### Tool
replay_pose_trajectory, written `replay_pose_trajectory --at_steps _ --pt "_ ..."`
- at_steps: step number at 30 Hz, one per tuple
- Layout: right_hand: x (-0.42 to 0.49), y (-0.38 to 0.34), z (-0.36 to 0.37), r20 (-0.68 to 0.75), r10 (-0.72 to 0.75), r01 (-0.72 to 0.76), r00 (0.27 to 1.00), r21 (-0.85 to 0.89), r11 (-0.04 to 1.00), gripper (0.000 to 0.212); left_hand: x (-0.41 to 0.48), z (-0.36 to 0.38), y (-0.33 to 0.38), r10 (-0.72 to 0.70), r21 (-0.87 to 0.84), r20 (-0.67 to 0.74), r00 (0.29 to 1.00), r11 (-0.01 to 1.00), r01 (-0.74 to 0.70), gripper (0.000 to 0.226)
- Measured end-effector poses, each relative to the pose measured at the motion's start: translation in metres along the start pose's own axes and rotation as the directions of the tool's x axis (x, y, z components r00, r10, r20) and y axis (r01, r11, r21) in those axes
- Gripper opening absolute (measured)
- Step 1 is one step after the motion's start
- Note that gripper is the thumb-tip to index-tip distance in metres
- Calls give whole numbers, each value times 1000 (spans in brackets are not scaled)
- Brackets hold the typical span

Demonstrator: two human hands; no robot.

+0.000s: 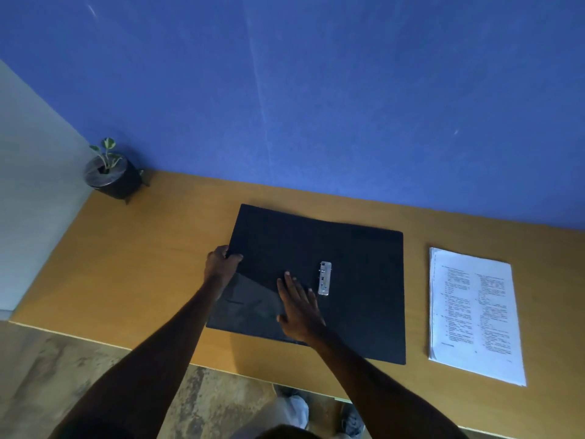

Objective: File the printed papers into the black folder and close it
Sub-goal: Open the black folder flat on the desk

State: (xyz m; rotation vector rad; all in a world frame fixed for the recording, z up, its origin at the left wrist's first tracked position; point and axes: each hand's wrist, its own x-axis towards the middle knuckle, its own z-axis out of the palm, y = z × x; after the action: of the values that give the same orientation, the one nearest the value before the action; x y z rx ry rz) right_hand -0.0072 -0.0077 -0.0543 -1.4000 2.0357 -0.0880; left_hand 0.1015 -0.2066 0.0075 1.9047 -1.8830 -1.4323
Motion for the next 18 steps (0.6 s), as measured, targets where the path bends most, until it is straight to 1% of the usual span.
replay_pose_trajectory --at_steps 4,7,10,14,16,18 --pt "5 -3 13 -37 17 -19 999 -44 999 90 19 9 -4 -74 48 26 997 996 73 66" --pt "7 -4 19 -52 23 -26 998 -50 998 89 26 14 -9 -71 186 34 997 980 64 66" --pt "8 -5 22 -58 39 -41 998 -41 998 89 29 16 -14 -56 239 48 997 970 43 69" --pt "7 2 19 -69 1 -4 998 -43 999 85 26 18 -15 5 338 66 998 941 -27 65" --pt "0 11 14 -112 -32 26 993 -51 998 80 17 22 -13 61 376 83 995 922 -88 73" --pt "-11 26 7 -171 -11 -1 985 -67 998 77 5 30 -11 132 424 127 983 888 -175 82"
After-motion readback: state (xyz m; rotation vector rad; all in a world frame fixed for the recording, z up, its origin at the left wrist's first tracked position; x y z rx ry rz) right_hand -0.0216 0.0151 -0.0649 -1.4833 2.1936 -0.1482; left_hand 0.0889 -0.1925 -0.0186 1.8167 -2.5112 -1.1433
